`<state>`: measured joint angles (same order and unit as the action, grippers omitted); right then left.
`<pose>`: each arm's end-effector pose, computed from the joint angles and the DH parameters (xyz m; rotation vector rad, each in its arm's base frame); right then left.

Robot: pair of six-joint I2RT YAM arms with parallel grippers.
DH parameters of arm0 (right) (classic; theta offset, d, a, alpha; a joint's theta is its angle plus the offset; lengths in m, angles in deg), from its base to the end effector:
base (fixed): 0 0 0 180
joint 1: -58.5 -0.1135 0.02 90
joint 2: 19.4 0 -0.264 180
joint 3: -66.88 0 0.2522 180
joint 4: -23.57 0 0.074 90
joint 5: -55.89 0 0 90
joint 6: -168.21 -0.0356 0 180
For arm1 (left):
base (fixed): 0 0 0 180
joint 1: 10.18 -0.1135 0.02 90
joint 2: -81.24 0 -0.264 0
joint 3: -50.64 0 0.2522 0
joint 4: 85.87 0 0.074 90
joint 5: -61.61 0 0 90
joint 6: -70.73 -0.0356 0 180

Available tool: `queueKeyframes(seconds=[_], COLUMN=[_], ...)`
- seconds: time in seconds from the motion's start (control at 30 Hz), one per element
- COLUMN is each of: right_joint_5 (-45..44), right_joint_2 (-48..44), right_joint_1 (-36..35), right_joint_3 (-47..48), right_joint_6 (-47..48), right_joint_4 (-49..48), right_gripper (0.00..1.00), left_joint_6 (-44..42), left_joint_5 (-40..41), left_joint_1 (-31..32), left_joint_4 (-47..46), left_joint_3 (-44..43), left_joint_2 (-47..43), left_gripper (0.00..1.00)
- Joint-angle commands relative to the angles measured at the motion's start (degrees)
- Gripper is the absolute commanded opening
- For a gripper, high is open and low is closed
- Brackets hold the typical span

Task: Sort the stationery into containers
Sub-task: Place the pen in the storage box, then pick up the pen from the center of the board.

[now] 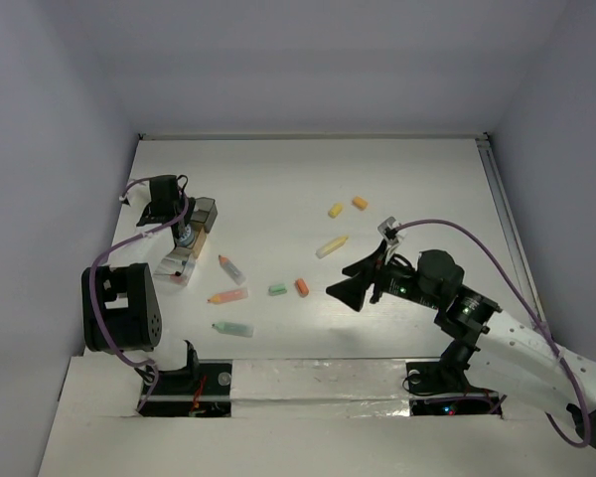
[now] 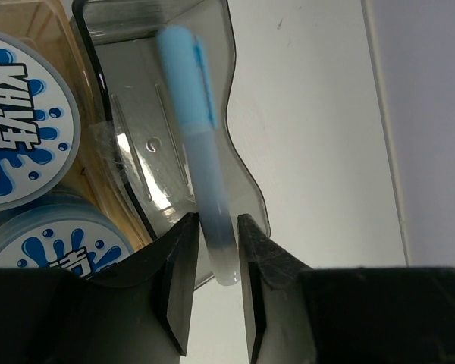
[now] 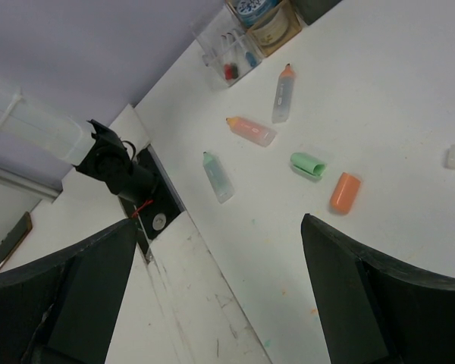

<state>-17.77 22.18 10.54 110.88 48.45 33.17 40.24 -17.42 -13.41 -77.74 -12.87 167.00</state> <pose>0.1143 0.1417 0.2858 -0.5215 1.7814 1.2248 0.3270 0.0252 0.2262 -1.1983 1.7423 -0.3917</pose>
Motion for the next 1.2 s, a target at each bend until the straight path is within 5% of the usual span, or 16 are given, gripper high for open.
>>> queueKeyframes(seconds=[0.0, 0.23, 0.4, 0.63, 0.77, 0.93, 1.17], right_joint_5=[0.0, -1.2, -3.9, -11.7, -16.3, -23.1, -30.5], right_joint_2=[-0.9, -1.9, -1.2, 2.1, 4.8, 11.7, 29.4], right_joint_1=[0.4, 0.4, 0.4, 0.4, 0.9, 2.0, 4.1], right_joint_3=[0.5, 1.0, 1.0, 2.1, 4.0, 7.4, 15.0], right_joint_6=[0.5, 1.0, 1.5, 1.7, 1.8, 1.9, 0.4], right_joint_4=[-0.3, 0.9, 1.7, 4.0, 7.2, 10.0, 11.6], right_gripper=[0.94, 0.94, 0.93, 0.66, 0.65, 0.66, 0.81], left_joint_6=[0.5, 0.6, -2.3, -13.0, -20.4, -25.9, -29.6], left_joint_5=[1.5, 1.9, 0.7, -7.8, -12.8, -21.6, -32.8], left_joint_1=[-0.4, -0.4, -0.4, 1.6, 5.9, 12.3, 15.7], left_joint_4=[-0.1, -0.3, -1.2, -6.7, -2.5, -2.9, -4.6], left_joint_3=[-1.3, -1.1, -3.0, -6.6, -9.0, -1.9, 10.2], left_joint_2=[-0.5, -1.6, -3.7, -15.1, -19.9, -28.3, -40.2], left_gripper=[0.23, 0.49, 0.53, 0.53, 0.56, 0.63, 0.84])
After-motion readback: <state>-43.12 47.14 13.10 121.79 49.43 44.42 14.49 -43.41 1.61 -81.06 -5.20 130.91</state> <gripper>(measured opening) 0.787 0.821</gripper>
